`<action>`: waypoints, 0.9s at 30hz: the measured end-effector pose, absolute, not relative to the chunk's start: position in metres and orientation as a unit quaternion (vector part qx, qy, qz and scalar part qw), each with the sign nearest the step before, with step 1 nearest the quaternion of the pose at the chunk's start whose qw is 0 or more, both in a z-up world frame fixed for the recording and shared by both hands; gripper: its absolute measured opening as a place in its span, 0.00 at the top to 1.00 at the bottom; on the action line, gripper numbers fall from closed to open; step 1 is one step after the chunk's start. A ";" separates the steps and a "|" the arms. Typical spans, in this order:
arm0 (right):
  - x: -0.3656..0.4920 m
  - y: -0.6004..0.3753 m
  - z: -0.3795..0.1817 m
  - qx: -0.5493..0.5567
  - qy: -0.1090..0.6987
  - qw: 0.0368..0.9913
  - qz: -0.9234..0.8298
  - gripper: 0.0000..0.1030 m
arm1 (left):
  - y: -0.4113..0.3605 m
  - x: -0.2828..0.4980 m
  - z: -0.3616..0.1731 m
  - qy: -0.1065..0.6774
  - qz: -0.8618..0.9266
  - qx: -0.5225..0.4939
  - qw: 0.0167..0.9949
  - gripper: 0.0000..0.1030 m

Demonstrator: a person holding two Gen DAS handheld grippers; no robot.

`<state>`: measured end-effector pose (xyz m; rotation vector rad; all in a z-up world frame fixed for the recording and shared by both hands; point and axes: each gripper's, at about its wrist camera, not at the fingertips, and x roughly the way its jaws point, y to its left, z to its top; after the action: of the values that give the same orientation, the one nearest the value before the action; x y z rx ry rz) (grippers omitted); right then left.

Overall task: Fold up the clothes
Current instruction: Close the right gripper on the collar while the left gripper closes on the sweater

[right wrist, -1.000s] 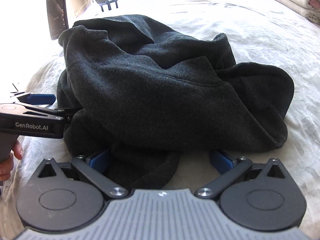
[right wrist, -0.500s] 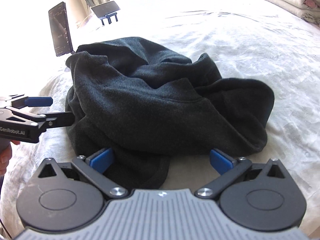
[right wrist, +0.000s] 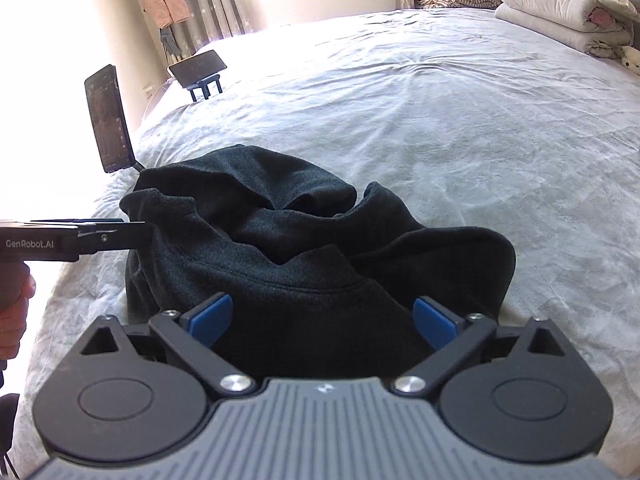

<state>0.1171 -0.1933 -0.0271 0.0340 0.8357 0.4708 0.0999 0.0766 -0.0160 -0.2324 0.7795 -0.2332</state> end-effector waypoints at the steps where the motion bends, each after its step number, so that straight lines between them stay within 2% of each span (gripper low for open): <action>1: 0.119 -0.195 -0.026 0.020 0.400 0.888 0.228 0.05 | 0.078 0.099 -0.016 0.378 -0.118 -0.124 0.910 0.32; 7: 0.135 -0.199 -0.038 0.042 0.413 0.877 0.240 0.10 | 0.070 0.091 -0.018 0.381 -0.145 -0.128 0.904 0.34; 9: 0.140 -0.200 -0.047 0.068 0.427 0.866 0.251 0.15 | 0.065 0.088 -0.020 0.384 -0.155 -0.129 0.901 0.34; 10: 0.142 -0.200 -0.051 0.081 0.435 0.859 0.257 0.22 | 0.062 0.087 -0.022 0.386 -0.161 -0.131 0.899 0.34; 11: 0.143 -0.200 -0.055 0.092 0.441 0.853 0.262 0.33 | 0.061 0.085 -0.023 0.388 -0.166 -0.132 0.897 0.34; 14: 0.138 -0.197 -0.056 0.112 0.445 0.843 0.281 0.54 | 0.054 0.077 -0.031 0.396 -0.175 -0.131 0.892 0.34; 15: 0.135 -0.197 -0.053 0.112 0.442 0.843 0.285 0.58 | 0.053 0.074 -0.033 0.399 -0.175 -0.130 0.891 0.34; 17: 0.129 -0.198 -0.047 0.117 0.439 0.841 0.294 0.75 | 0.055 0.071 -0.036 0.400 -0.174 -0.135 0.889 0.33; 20: 0.119 -0.200 -0.038 0.120 0.433 0.841 0.301 0.82 | 0.057 0.064 -0.036 0.399 -0.175 -0.147 0.888 0.33; 22: 0.112 -0.201 -0.032 0.127 0.431 0.839 0.307 0.84 | 0.057 0.057 -0.033 0.394 -0.181 -0.152 0.888 0.33; 27: 0.093 -0.197 -0.012 0.175 0.418 0.814 0.364 0.84 | 0.048 0.037 -0.024 0.381 -0.210 -0.139 0.889 0.23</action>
<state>0.0930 -0.1968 -0.0119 0.3727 0.8918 0.7760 0.0374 0.0483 -0.0245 -0.2881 0.7922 -0.4362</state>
